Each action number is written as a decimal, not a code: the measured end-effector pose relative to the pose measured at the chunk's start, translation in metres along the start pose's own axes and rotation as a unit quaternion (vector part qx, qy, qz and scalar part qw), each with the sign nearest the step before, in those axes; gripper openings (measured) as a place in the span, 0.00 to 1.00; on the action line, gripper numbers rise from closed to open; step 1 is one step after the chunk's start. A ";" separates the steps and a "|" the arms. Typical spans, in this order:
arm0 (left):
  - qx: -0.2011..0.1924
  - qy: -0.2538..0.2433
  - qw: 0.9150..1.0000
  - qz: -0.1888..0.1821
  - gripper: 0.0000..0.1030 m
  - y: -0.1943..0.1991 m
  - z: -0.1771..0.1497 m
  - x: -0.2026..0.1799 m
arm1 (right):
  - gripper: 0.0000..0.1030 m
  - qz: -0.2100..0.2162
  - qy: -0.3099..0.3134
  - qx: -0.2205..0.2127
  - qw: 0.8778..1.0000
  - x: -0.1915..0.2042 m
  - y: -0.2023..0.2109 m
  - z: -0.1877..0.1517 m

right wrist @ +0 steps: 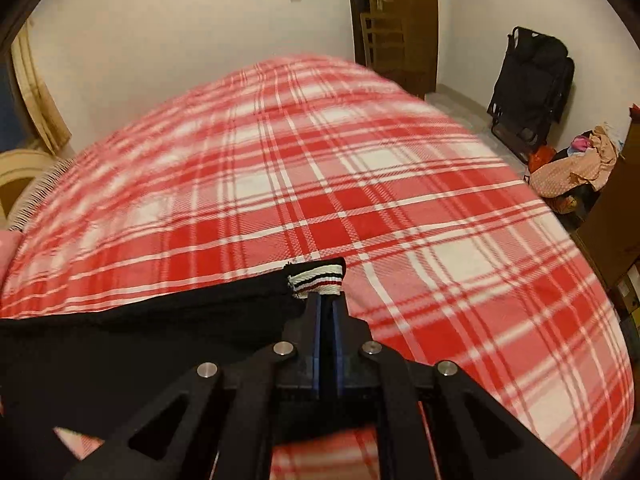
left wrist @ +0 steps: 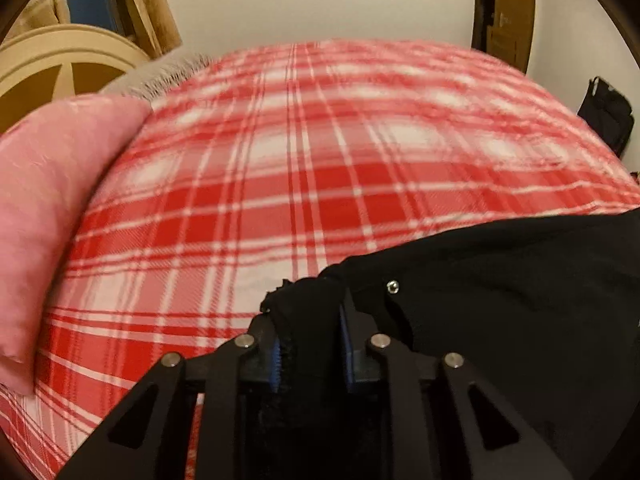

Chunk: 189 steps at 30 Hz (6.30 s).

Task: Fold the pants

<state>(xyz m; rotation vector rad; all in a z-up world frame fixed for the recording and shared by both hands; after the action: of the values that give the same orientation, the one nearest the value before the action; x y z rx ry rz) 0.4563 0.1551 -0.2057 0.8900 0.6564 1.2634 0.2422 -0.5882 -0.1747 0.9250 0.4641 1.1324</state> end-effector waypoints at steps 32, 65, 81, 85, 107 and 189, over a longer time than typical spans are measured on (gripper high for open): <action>-0.116 0.029 0.987 -0.109 0.22 0.102 -0.149 0.002 | 0.41 -0.038 0.247 -0.006 0.968 0.162 0.133 -0.161; -0.167 -0.033 0.977 -0.127 0.22 0.168 -0.158 0.005 | 0.04 0.100 0.503 0.063 0.856 0.367 0.077 -0.286; -0.104 -0.096 0.989 -0.038 0.79 0.144 -0.233 0.019 | 0.18 0.113 0.531 0.107 0.833 0.367 0.079 -0.299; -0.078 -0.150 0.986 -0.010 0.87 0.145 -0.252 0.028 | 0.28 0.155 0.544 0.104 0.818 0.377 0.103 -0.297; -0.170 0.031 0.984 -0.050 0.86 0.165 -0.218 0.052 | 0.25 0.280 0.292 0.197 0.893 0.557 -0.040 -0.162; -0.047 -0.372 0.894 -0.244 0.67 0.131 -0.207 -0.491 | 0.43 0.032 -0.078 0.020 0.996 -0.004 0.023 -0.099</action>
<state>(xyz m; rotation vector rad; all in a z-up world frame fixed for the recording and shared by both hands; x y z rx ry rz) 0.1165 -0.2751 -0.2279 0.9636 0.1718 0.4291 0.1549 -0.5508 -0.2119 1.0621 0.3324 1.1021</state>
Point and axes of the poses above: each gripper's, at about its wrist camera, not at the fingertips, and y roughly against the way its jaws point, x to its left, z to its top, the point moved 9 cm from there along -y, roughly the way its jaws point, and after that the axes turned 7 degrees about x, right-handed, at the moved point
